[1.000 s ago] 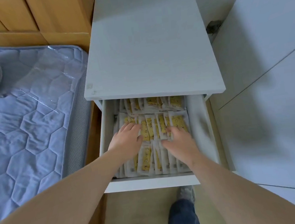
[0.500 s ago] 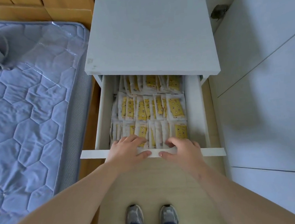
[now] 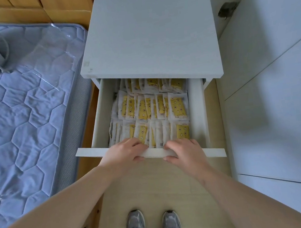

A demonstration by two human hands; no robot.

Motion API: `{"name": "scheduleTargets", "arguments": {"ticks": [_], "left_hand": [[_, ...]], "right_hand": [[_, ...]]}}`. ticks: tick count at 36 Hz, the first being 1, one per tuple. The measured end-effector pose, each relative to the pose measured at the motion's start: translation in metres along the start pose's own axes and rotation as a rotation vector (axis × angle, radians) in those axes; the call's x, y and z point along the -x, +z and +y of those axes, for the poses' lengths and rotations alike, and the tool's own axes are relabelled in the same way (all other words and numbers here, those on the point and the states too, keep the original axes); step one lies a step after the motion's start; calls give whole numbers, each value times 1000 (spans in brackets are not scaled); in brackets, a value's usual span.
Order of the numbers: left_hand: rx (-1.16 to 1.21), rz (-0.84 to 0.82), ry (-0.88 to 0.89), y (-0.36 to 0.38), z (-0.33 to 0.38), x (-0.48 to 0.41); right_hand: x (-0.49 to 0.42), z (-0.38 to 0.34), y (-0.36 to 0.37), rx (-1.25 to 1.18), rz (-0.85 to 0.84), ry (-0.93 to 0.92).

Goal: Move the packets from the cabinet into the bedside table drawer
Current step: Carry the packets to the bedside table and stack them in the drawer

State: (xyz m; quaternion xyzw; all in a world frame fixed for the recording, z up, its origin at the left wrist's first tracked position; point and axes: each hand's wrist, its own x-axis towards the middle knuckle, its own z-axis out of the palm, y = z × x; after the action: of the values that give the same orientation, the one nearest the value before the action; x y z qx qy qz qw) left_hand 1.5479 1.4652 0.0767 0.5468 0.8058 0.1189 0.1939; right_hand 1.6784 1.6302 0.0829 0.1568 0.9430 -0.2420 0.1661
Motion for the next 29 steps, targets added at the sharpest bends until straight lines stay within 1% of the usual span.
{"name": "scheduleTargets", "arguments": {"ticks": [4,7,9,12,15,17,19,21,23,27,29], "left_hand": [[28,-66,-138,-14,2,-16],[4,-97,-272,-25,-4,-37],[-59,-112,-341,-32,-9,-52],[-237,-60,-339,-43,-17,-71],[-397,-29,-316,-52,-23,-86],[-463,-34,-308,-57,-26,-97],[-482,-30,-305,-60,-32,-107],[-462,-17,-316,-63,-38,-117],[-445,-2,-328,-65,-43,-126],[-413,55,-354,-67,-42,-139],[-390,91,-365,-66,-39,-143]], "right_hand": [[-15,4,-8,61,49,-37],[-28,8,-20,119,73,-41],[-38,9,-28,183,84,-45],[-51,10,-37,284,187,-65],[-65,15,-46,401,258,30],[-75,17,-55,434,279,69],[-87,23,-62,432,298,66],[-99,25,-72,392,223,112],[-109,26,-79,374,208,126],[-123,21,-87,348,240,149],[-127,19,-86,341,285,155]]}}
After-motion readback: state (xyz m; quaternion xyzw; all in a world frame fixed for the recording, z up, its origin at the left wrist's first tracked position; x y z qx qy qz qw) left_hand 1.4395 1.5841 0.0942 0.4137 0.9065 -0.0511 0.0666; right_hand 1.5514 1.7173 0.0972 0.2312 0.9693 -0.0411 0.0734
